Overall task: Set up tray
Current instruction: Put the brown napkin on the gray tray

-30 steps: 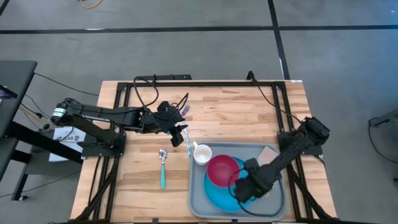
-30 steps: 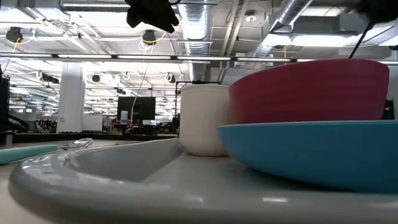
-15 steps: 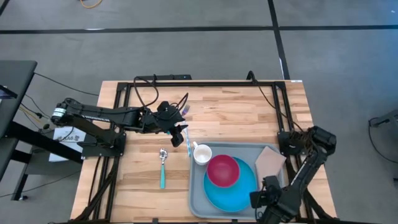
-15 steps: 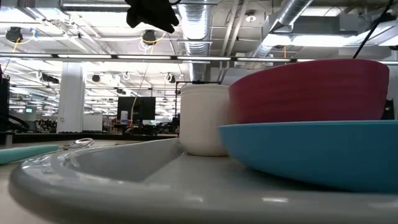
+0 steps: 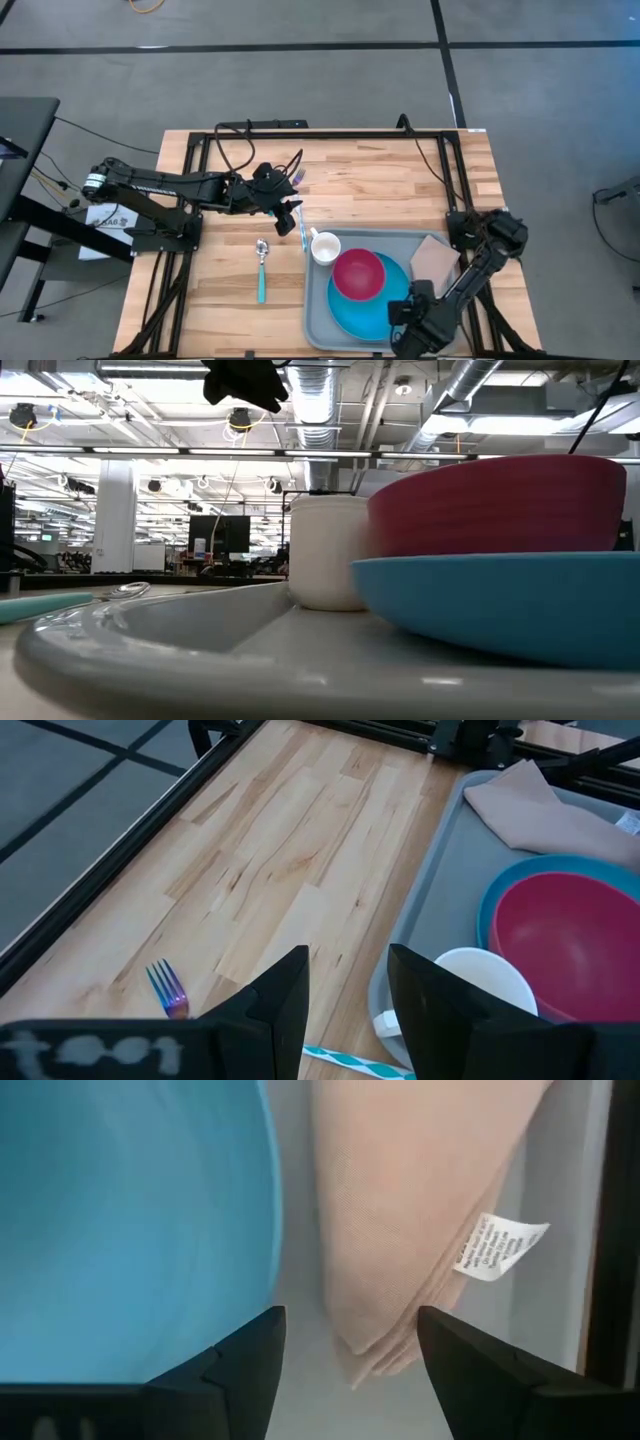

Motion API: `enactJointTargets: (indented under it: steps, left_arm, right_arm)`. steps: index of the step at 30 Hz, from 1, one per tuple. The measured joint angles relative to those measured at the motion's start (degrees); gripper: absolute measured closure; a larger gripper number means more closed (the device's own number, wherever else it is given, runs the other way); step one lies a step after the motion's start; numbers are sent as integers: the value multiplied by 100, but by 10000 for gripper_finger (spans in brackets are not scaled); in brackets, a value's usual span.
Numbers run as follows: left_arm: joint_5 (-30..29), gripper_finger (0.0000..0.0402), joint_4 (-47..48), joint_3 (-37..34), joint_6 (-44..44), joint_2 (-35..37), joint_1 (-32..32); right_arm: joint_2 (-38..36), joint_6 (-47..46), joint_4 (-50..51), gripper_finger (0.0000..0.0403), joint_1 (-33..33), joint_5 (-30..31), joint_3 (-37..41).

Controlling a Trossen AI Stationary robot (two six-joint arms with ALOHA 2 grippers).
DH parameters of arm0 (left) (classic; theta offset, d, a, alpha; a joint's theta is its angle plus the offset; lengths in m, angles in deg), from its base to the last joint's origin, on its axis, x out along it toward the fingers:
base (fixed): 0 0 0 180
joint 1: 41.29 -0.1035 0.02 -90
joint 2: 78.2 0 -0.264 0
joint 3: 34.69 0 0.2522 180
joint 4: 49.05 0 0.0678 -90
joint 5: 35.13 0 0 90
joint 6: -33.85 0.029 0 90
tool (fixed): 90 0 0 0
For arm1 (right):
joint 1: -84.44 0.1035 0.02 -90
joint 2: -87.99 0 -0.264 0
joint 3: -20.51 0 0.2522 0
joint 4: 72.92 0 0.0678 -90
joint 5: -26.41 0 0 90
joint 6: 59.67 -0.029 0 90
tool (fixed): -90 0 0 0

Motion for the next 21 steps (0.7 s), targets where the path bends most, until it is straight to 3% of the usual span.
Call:
enactJointTargets:
  steps: [16, 21]
  left_arm:
    - [24, 274, 8, 0, -2, 0, 0]
    - [24, 274, 8, 0, -2, 0, 0]
  right_arm:
    - [-111, -24, 331, 184, 312, -182, -1]
    - [-115, -47, -91, 185, 326, -59, 278]
